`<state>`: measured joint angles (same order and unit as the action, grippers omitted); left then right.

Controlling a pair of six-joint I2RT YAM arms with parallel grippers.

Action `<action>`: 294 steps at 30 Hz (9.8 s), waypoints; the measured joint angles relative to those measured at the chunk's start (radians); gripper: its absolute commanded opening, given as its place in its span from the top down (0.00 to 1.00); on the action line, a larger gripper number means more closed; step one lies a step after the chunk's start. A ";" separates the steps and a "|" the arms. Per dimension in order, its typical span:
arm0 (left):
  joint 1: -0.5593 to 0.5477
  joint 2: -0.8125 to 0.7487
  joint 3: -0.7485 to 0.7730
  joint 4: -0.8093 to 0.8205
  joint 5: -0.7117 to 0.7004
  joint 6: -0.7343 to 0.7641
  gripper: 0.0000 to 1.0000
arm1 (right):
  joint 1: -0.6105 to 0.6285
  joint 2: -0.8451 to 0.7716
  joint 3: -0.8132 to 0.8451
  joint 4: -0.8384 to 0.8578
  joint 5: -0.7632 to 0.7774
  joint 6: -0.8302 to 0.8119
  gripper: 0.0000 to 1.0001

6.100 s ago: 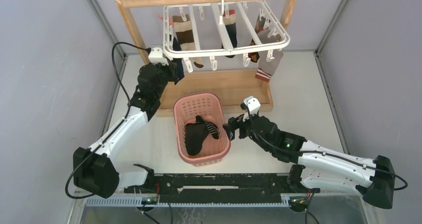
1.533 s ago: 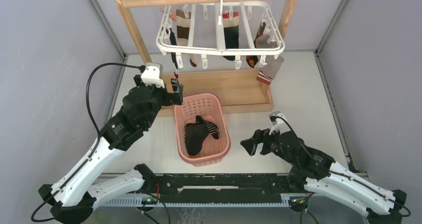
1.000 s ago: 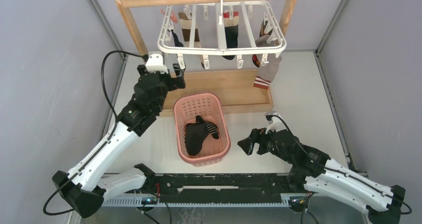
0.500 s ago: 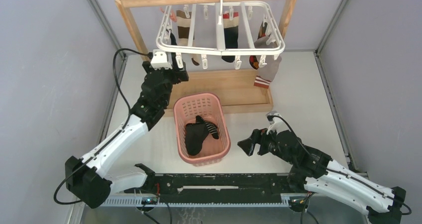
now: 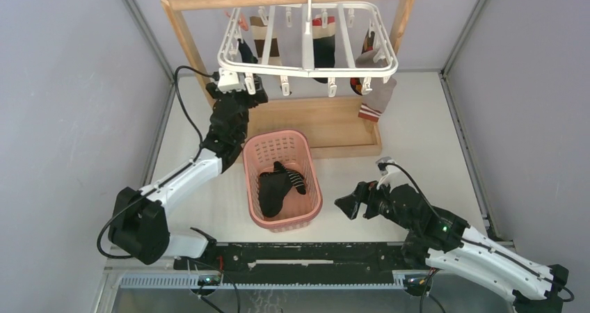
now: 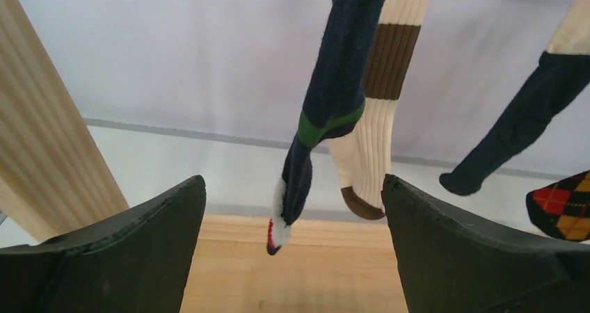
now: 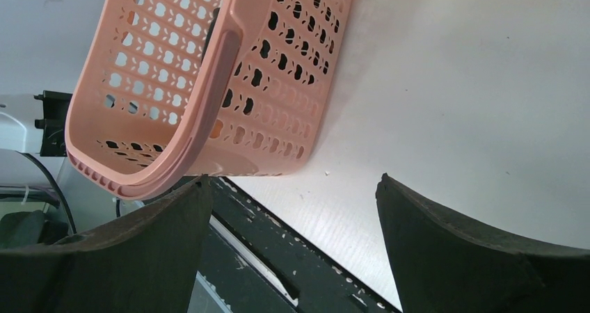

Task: Remove the socks clipped to the hanger
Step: Remove the sock from the hanger.

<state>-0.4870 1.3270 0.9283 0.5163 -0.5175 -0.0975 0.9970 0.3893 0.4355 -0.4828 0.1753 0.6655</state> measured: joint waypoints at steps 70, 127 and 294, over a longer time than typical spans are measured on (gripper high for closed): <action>0.106 -0.361 -0.065 -0.168 0.206 -0.105 1.00 | 0.195 0.128 0.000 0.080 0.130 0.087 0.07; -0.107 -0.584 -0.049 -0.555 0.285 -0.137 1.00 | 0.016 0.128 0.018 0.102 -0.042 -0.010 0.06; 0.176 -0.827 0.136 -0.917 0.552 -0.378 1.00 | -0.331 0.410 0.427 0.060 -0.336 -0.238 0.05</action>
<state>-0.3107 0.5003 1.0645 -0.4007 0.0341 -0.4751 0.6659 0.7990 0.8627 -0.4232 -0.1604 0.4274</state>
